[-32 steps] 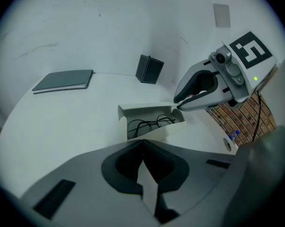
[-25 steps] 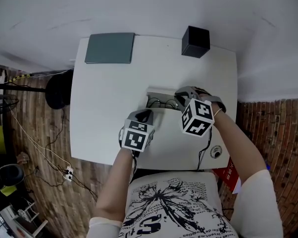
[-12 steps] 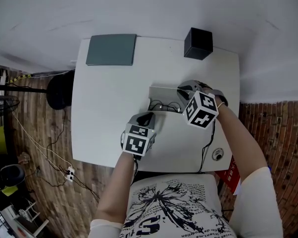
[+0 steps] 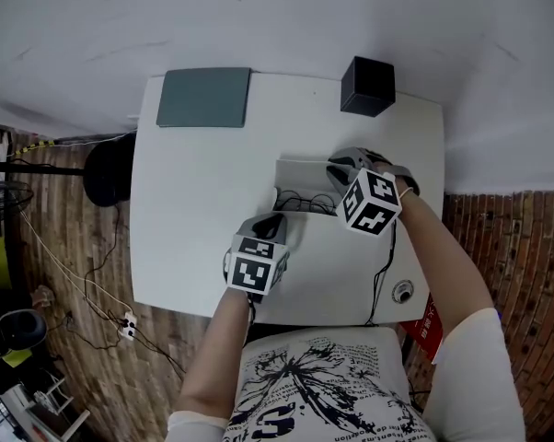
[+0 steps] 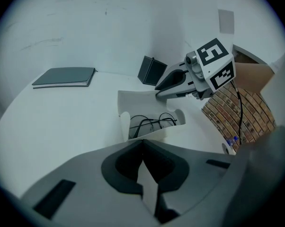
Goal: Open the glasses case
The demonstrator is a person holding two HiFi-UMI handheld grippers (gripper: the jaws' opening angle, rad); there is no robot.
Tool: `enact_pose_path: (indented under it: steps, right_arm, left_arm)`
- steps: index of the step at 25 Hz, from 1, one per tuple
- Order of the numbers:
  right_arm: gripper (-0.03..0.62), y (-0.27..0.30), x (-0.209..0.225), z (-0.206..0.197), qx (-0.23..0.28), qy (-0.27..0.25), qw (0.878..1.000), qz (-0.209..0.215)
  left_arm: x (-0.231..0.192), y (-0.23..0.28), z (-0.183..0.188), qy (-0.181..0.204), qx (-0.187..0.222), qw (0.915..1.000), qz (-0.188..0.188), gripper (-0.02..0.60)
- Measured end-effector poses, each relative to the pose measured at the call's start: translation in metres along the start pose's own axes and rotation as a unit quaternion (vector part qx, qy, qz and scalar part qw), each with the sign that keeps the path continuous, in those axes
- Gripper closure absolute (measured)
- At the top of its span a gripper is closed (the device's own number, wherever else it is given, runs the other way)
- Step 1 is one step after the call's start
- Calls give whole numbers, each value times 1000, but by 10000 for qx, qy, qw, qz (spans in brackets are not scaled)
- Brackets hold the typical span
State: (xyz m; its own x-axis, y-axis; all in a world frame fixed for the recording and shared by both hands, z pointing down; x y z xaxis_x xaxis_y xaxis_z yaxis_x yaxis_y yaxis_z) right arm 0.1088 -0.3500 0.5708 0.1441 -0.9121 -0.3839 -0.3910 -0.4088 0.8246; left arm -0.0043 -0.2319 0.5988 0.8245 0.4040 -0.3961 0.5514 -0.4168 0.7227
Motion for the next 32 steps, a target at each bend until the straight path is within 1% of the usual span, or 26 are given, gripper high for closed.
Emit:
enact_pose_path:
  steps: [5,7,10,13,14,17,19,22,26,30,32]
  right_arm:
    - [525,0,2,0,-2,250,9996,-139]
    - [522,-2,3,1,0,457,9988,-201]
    - [493,-11,6,3,79,824,9961,-322]
    - [502,-28,8,8,186,1011,9934,-516]
    - [516,-34,8,10,242,1117,9917,-592]
    - [556,-58,8,17,472,1602,9826,-812]
    - [579,-76,5,22,643,1907,9748,-965]
    - [579,-107,0,27,964,2420,9581,-1192]
    - [579,-151,-4,30,1446,3068,9250,-1714]
    - [579,-190,-8,34,1973,3412,8919,-2219]
    - [579,-207,-12,37,2168,3520,8789,-2381]
  left_arm:
    - [-1,1,1,7,-22,10000,-19,568]
    - [-2,1,1,27,-46,10000,-12,568]
    - [0,0,3,117,-62,9999,-19,568]
    - [4,-6,7,232,-18,9997,-30,568]
    - [6,-8,10,275,0,9996,-33,568]
    - [11,-18,19,447,88,9990,-46,568]
    - [15,-28,25,563,198,9982,-42,568]
    - [23,-46,37,746,408,9964,9,568]
    - [37,-78,53,1023,767,9918,18,568]
    - [52,-115,72,1320,1283,9829,-63,568]
    - [58,-134,81,1431,1577,9770,-64,568]
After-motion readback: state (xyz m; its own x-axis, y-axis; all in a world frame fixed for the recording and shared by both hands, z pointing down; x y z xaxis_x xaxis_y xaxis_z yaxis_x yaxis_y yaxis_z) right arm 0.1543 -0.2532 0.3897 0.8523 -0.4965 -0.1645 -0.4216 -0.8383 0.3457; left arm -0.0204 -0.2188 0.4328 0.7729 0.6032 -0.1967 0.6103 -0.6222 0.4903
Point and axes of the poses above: the fingertips, and each gripper's own axes: y forward along the fingers, x to its right, z out of its top, the point moved 5 cm from there along -y, backward along the fingers, and after that the axes turned 7 degrees about -z, right-handed, at the moved point
